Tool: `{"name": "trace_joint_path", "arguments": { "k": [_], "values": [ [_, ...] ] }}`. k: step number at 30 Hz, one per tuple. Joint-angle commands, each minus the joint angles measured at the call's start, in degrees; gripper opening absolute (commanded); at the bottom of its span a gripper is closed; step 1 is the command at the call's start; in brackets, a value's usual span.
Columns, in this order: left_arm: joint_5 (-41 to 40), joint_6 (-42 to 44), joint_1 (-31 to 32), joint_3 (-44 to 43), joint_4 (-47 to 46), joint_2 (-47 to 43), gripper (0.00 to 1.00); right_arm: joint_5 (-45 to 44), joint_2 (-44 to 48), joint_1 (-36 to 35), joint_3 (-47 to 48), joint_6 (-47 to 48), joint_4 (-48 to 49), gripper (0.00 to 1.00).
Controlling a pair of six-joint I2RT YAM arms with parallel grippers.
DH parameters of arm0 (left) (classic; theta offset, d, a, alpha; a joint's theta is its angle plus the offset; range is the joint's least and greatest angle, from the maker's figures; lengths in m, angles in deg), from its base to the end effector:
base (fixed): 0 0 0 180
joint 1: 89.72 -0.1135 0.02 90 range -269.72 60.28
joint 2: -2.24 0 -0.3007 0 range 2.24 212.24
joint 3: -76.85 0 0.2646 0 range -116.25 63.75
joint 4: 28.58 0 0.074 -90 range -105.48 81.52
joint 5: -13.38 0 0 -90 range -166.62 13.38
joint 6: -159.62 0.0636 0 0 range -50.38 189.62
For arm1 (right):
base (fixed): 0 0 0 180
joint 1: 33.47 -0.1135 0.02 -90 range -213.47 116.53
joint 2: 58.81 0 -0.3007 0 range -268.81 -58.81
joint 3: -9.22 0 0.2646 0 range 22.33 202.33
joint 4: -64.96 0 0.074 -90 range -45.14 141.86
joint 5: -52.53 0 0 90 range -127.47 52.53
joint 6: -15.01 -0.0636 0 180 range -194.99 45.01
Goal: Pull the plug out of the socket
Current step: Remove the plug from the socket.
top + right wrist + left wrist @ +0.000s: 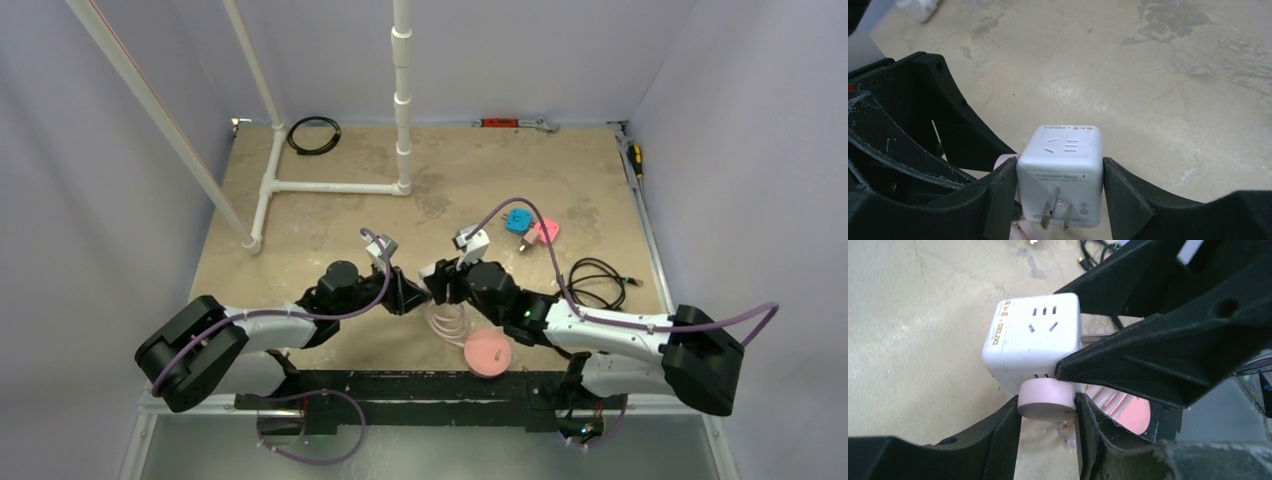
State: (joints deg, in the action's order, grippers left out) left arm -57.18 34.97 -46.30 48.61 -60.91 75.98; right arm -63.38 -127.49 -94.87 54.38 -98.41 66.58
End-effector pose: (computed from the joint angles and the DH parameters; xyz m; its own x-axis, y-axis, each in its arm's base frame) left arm 0.1683 -0.1884 0.1829 -0.6385 -0.1340 -0.7579 0.6327 0.4692 -0.6160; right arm 0.1561 0.2282 0.2391 -0.4006 0.0121 -0.9162 -0.4756 0.8519 0.2192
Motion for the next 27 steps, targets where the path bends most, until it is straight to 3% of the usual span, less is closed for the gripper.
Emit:
{"name": "trace_joint_path", "arguments": {
  "k": [1,5,10,15,18,20,23,27],
  "values": [
    [12.7,0.8,-0.1,-2.2,-13.6,-0.1,0.00,16.5,5.3,6.9,-3.5,-0.5,9.3,0.00],
    [21.7,0.3,-0.1,-3.4,-16.8,1.3,0.00,28.9,5.3,10.4,-2.5,2.2,9.1,0.00],
    [23.5,1.6,0.0,-4.7,-13.7,1.1,0.00,32.6,6.1,10.9,-2.6,3.9,9.9,0.00],
    [10.5,4.6,-0.1,-5.7,-1.1,-3.1,0.00,18.7,7.8,9.0,-1.2,4.7,4.8,0.00],
    [1.9,0.9,-0.1,-5.4,2.1,-5.0,0.00,7.3,8.2,5.0,-0.3,2.7,2.6,0.00],
    [-2.1,-3.3,-0.1,-4.6,1.8,-4.8,0.00,-3.9,7.4,0.2,1.0,1.5,0.9,0.00],
    [-5.3,-7.5,-0.1,-3.0,-1.4,-3.5,0.00,-13.3,4.6,-3.9,3.5,-1.6,-2.1,0.00],
    [-4.3,-8.3,-0.1,-1.1,-7.1,-2.3,0.00,-16.2,2.3,-5.1,5.1,-5.2,-4.6,0.00]
  ]
}}
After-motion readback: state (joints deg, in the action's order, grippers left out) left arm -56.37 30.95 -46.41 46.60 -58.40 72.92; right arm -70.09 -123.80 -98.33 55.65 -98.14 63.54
